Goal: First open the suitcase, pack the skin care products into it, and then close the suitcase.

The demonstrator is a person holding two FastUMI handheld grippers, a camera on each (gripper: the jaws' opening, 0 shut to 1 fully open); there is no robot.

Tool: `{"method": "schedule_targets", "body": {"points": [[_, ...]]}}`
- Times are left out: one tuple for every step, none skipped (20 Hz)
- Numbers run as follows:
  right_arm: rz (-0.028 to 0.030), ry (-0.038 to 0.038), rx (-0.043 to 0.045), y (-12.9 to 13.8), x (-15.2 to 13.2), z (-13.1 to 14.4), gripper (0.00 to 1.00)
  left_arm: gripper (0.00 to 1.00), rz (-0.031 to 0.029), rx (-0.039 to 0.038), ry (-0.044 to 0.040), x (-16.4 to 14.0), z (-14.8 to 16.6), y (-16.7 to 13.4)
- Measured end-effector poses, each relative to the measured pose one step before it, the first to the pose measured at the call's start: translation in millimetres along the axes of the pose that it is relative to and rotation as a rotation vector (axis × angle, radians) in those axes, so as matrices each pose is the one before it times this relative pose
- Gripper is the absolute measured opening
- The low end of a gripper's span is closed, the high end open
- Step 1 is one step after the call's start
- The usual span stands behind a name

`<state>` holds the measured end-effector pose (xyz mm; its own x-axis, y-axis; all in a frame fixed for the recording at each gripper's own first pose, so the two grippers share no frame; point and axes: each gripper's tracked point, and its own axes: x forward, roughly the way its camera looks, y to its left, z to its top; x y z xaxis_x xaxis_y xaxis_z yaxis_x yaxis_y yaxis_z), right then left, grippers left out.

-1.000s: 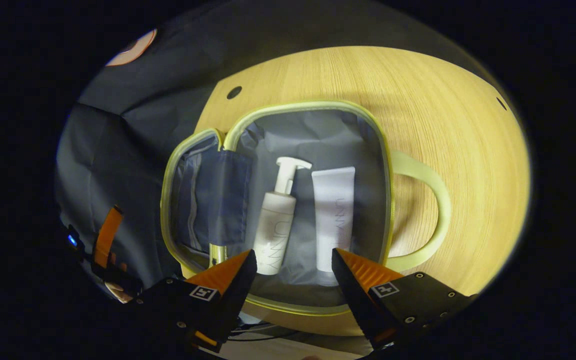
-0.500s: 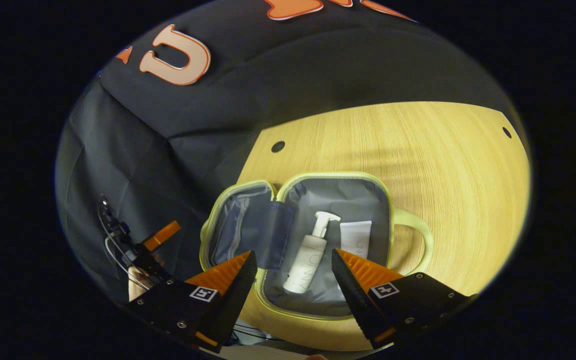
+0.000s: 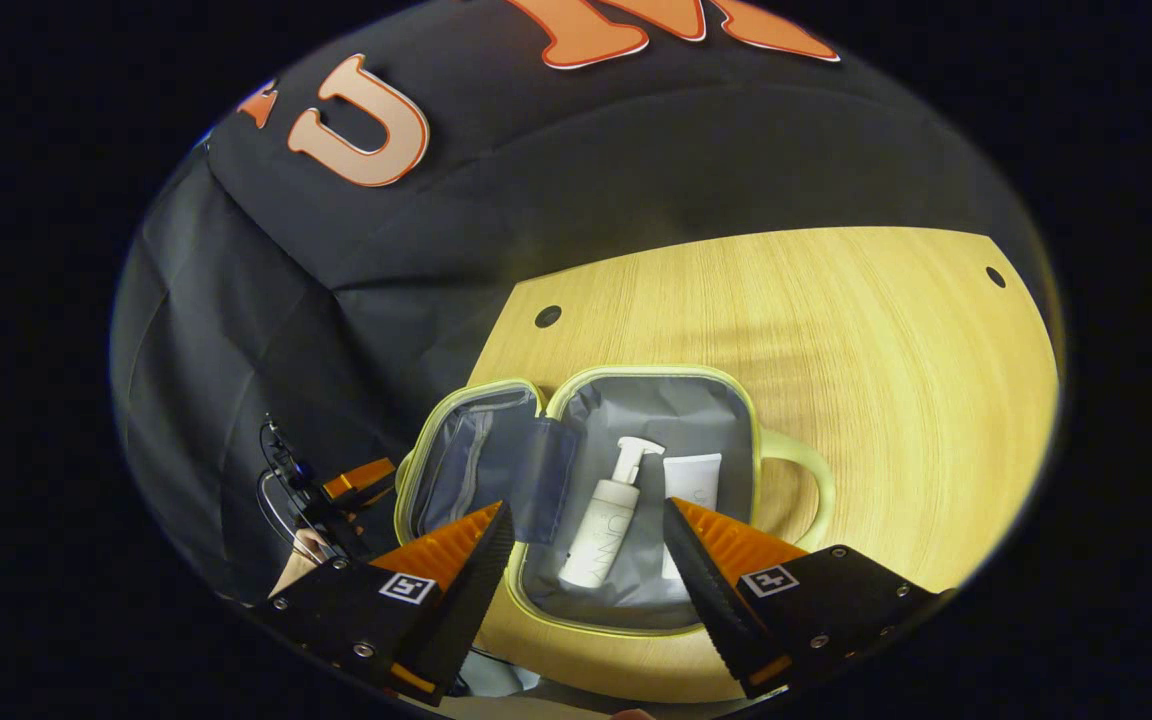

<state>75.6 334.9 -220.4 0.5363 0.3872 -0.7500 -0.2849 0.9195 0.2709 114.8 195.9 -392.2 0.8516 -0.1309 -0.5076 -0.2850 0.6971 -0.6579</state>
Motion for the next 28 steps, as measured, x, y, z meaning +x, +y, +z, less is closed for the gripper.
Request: {"method": "schedule_targets", "body": {"points": [[-0.00408,0.00317,0.00812,-0.18,-1.44,-1.41,0.95,0.99,-0.01861,-0.03383,0.00512,4.07,-2.73,2.22],[-0.00606,-0.00132,0.01013,-1.1,-0.63,0.03,0.95,0.99,-0.02382,-0.0331,0.00511,4.86,-2.38,0.24],[-0.0086,-0.00069,0.00763,-2.24,-0.14,-0.62,0.95,0.99,-0.02289,-0.02985,0.00434,3.68,-3.08,-1.6],[-0.00814,0.00127,0.0025,-2.45,-1.19,-0.7,0.95,0.98,-0.01797,-0.02345,0.00145,3.66,-0.62,-0.03],[-0.00758,-0.00084,0.00264,-2.38,-1.07,-0.01,0.95,0.98,-0.01339,-0.01671,-0.00072,4.2,-1.25,-0.62],[-0.00353,0.00184,0.00305,-1.39,-0.3,-0.54,0.95,0.97,-0.0166,-0.01316,0.00106,2.43,-1.4,-2.21],[-0.00175,0.00148,0.0038,-1.65,-1.03,-0.56,0.95,1.0,-0.01827,-0.01199,0.00971,2.57,-1.94,-2.89],[-0.00869,0.00136,0.00529,-3.58,0.22,-0.96,0.95,0.95,-0.01117,-0.00698,0.00622,4.37,-2.09,-1.67],[-0.00554,0.00439,0.0088,-2.3,-0.3,-2.26,0.95,0.95,-0.01551,-0.00231,0.00939,4.36,-3.35,-3.34],[0.0041,0.00262,0.01144,0.41,-1.33,0.12,0.95,0.82,-0.00297,0.00023,0.00689,2.57,-2.0,-1.36],[0.00574,-0.00142,0.00998,0.44,-0.41,0.29,0.96,0.84,-0.00512,0.0036,0.01151,1.56,-2.13,-0.81],[0.00027,-0.00268,0.00448,-0.66,0.27,0.37,0.96,0.71,0.00642,0.00105,0.00462,3.85,-0.97,-1.04],[-0.0028,-0.00456,-0.00081,-1.78,0.09,1.59,0.96,0.49,0.02552,0.00931,0.00818,6.06,-1.0,4.68],[-0.00263,-0.00427,-0.00051,-1.16,-0.07,1.07,0.95,0.27,-0.02689,-0.00162,0.02602,-8.39,-8.13,-6.49],[0.00286,-0.00545,-0.00085,0.85,-0.96,1.0,0.95,0.26,0.01439,0.01727,0.01637,8.5,-3.97,-0.54],[0.00492,-0.00543,0.00055,0.88,0.38,1.55,0.96,0.18,0.03684,0.01347,-0.01576,-15.84,1.52,1.03],[0.0047,-0.00625,0.00176,0.16,0.07,2.09,0.96,0.1,0.00777,0.0357,-0.00173,6.09,3.43,-6.0],[0.00623,-0.00605,0.00216,0.61,0.3,1.68,0.96,0.1,0.01942,0.03989,-0.00327,-2.84,2.71,-5.86],[0.00558,-0.00452,0.00162,0.94,-0.01,0.72,0.95,0.1,0.01812,0.04453,-0.01027,-7.11,4.47,-5.2],[0.0053,-0.00487,0.00052,0.14,-0.91,2.1,0.95,0.1,0.00641,0.03668,-0.00759,-7.46,6.83,-9.73],[0.00475,-0.00821,-0.00011,0.19,-3.03,3.18,0.95,0.1,-0.00072,0.02901,-0.01516,-8.48,12.41,-15.05],[0.00601,-0.01,-0.00017,0.26,-2.95,3.5,0.95,0.1,-0.01106,0.02661,-0.01112,-9.5,11.46,-14.21],[0.00614,-0.01083,0.00044,-0.18,-3.06,3.48,0.95,0.1,-0.00553,0.02282,-0.01491,-11.41,7.68,-10.8],[0.005,-0.01347,0.00194,-0.68,-3.61,4.34,0.95,0.1,-0.00948,0.02047,-0.01081,-7.85,10.04,-16.16],[0.00644,-0.01791,0.00144,0.05,-3.33,4.81,0.95,0.1,-0.00648,0.02336,-0.01097,-6.81,8.26,-16.18],[-0.00051,-0.01923,-0.00324,-0.59,-3.44,5.04,0.95,0.09,-0.00276,0.03035,-0.00673,-6.08,8.23,-16.91],[-0.00265,-0.02686,-0.01462,-1.49,-4.56,7.18,0.95,0.09,0.00558,0.03965,-0.00412,-4.84,5.25,-16.41],[-0.00463,-0.03114,-0.01946,-2.16,-4.3,8.23,0.95,0.09,0.0131,0.04273,-0.00357,-5.69,5.89,-17.92]]}}
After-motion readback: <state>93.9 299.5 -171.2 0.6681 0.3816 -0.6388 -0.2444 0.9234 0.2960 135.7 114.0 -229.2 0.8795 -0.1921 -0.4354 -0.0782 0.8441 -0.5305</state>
